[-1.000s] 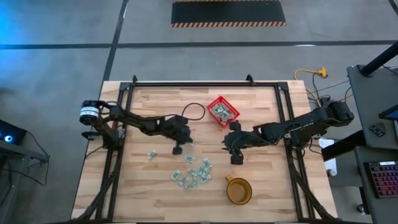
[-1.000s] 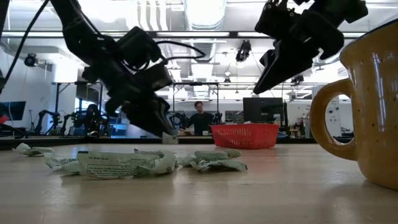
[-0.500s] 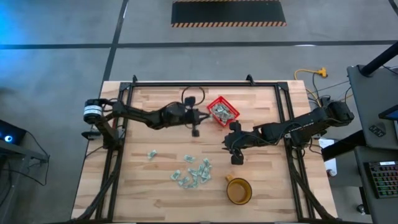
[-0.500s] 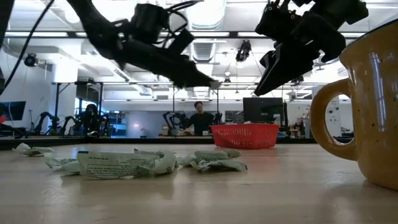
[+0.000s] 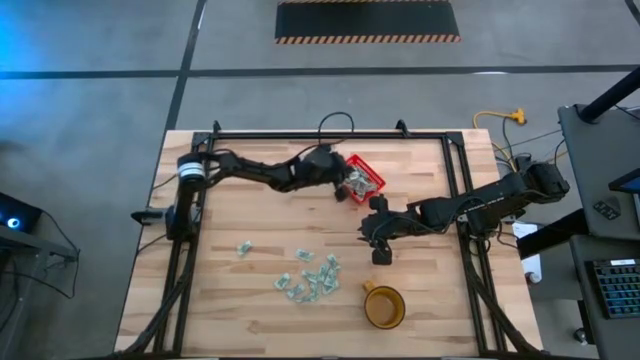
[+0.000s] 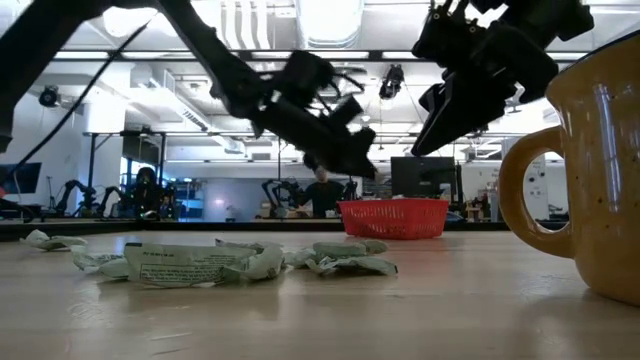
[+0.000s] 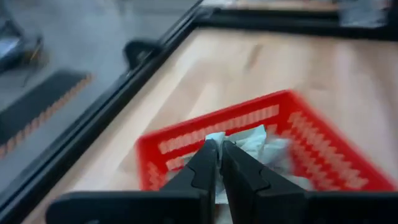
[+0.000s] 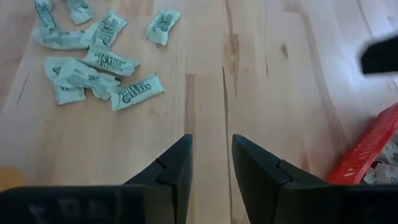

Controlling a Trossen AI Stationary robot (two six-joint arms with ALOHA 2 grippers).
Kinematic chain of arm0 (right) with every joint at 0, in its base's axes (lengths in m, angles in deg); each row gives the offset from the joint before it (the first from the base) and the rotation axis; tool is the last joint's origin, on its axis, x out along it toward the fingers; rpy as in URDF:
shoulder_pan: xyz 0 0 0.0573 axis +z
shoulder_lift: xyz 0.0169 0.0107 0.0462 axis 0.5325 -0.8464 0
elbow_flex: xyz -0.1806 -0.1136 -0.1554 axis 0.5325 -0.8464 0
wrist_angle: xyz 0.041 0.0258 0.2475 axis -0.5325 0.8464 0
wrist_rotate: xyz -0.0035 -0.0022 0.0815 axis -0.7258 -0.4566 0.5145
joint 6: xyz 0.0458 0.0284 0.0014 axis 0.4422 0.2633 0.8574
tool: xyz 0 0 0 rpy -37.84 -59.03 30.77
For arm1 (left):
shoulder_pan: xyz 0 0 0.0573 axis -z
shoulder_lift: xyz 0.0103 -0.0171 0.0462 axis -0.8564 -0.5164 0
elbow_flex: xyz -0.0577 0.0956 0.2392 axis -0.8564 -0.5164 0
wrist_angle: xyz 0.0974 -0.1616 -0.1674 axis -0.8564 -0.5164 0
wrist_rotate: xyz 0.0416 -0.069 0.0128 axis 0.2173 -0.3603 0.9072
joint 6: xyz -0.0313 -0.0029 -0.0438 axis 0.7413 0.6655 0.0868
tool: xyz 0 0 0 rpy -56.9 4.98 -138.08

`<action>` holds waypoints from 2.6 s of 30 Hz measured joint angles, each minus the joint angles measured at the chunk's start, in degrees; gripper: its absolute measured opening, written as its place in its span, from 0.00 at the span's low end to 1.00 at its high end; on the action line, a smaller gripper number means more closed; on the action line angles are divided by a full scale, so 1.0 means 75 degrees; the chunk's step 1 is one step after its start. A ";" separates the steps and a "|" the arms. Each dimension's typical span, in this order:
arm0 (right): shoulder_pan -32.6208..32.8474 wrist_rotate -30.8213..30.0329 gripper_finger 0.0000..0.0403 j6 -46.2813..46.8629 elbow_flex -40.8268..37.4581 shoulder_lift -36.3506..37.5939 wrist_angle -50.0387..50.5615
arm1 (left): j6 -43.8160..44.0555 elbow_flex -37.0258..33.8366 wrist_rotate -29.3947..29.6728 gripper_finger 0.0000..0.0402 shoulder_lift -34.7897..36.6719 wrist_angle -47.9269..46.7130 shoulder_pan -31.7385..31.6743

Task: Pick and place Stevia / Truvia into bins
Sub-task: Put the stevia packet into the red basket

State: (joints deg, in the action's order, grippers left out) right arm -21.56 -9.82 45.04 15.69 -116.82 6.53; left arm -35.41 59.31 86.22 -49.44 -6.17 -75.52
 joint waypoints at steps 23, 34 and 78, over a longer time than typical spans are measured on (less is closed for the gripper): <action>0.0000 -0.0003 0.20 -0.0020 -0.0115 0.0000 -0.0184 | -0.0507 0.0520 0.0655 0.35 -0.0142 -0.1038 -0.0022; -0.0001 0.0012 0.23 -0.0061 -0.0591 -0.0005 -0.1953 | -0.0852 -0.0207 -0.0732 0.41 0.1610 -0.3137 0.0611; -0.0289 0.2413 0.32 -0.0645 0.1007 -0.3465 -0.2788 | -0.1463 -0.4393 -0.0790 0.41 0.5761 -0.2698 0.1930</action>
State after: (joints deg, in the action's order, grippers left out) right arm -23.73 8.27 40.21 23.24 -142.81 -14.38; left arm -46.39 26.36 80.29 -6.23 -26.41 -61.04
